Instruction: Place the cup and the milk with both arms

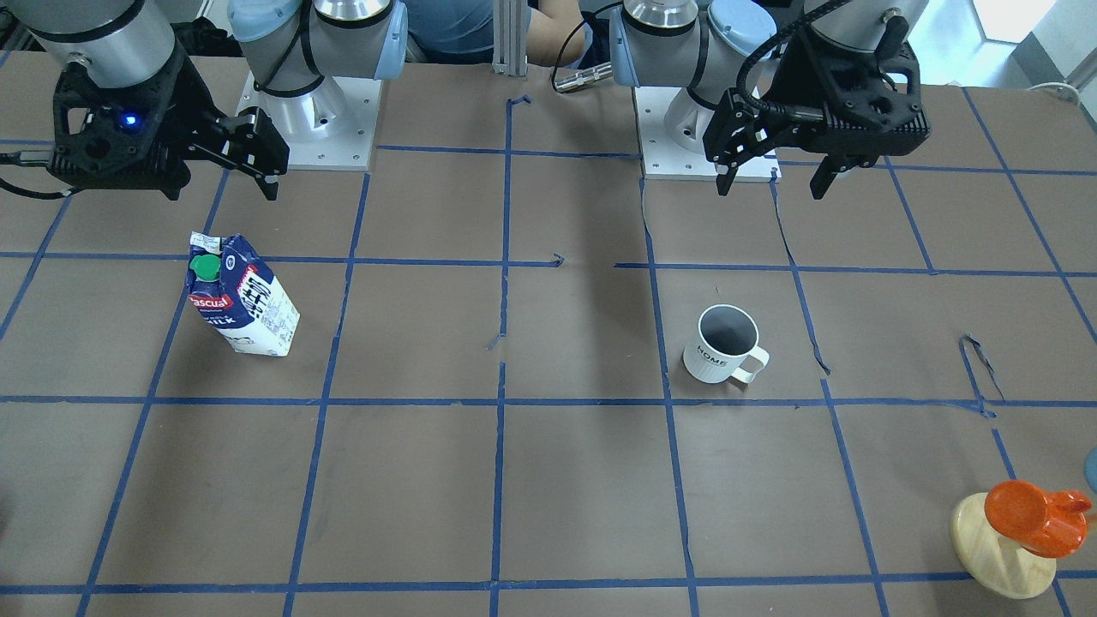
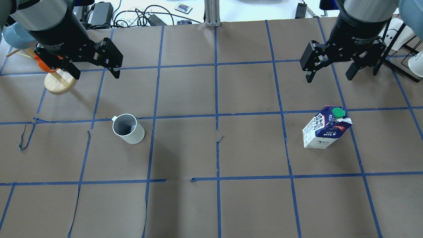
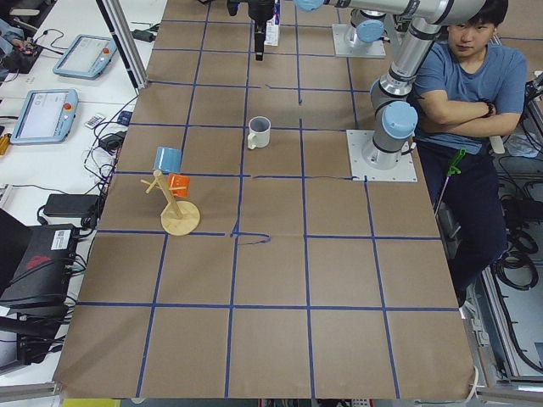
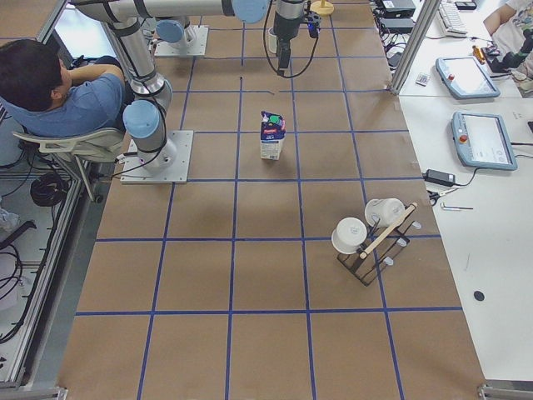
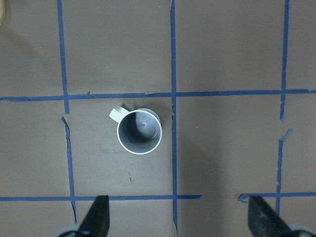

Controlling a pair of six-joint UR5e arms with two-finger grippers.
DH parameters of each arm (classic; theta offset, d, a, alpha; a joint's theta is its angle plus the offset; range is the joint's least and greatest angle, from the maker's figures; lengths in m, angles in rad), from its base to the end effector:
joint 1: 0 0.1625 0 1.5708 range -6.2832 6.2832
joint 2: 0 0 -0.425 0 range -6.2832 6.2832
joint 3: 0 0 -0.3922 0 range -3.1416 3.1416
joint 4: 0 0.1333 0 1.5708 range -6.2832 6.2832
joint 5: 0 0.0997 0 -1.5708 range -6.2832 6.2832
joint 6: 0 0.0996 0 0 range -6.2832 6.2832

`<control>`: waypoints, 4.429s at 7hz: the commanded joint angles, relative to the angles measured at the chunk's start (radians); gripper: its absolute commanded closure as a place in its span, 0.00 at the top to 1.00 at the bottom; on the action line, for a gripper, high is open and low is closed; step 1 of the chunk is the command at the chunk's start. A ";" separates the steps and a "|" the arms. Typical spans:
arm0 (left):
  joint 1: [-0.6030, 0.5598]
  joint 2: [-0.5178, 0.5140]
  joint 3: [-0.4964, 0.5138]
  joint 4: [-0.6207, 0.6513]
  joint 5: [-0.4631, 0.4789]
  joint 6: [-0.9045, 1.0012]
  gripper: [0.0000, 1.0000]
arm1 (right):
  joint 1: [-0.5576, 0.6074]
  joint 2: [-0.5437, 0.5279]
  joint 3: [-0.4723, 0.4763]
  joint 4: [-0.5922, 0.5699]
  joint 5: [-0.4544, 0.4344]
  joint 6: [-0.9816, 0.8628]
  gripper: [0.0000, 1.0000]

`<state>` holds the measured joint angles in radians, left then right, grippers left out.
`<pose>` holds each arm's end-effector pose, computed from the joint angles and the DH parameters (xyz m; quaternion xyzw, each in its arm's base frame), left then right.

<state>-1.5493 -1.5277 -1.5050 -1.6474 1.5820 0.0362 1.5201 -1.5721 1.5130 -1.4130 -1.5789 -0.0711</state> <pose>-0.1220 -0.4772 0.5334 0.0073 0.9998 -0.0160 0.0061 0.1080 -0.4865 0.5017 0.0104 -0.9987 -0.0495 0.0010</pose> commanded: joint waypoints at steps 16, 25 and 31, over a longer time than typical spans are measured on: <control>0.005 0.003 -0.020 -0.011 0.003 0.002 1.00 | -0.001 0.004 0.004 0.006 -0.009 0.005 1.00; 0.003 -0.109 -0.463 0.431 0.000 0.357 1.00 | -0.141 0.015 0.110 -0.004 -0.015 -0.013 1.00; 0.005 -0.252 -0.552 0.644 0.067 0.465 0.00 | -0.159 0.052 0.254 -0.141 -0.016 -0.030 1.00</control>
<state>-1.5457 -1.7748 -2.0620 -1.0061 1.6454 0.5037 1.3628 -1.5279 1.7293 -1.5150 -1.5935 -0.1001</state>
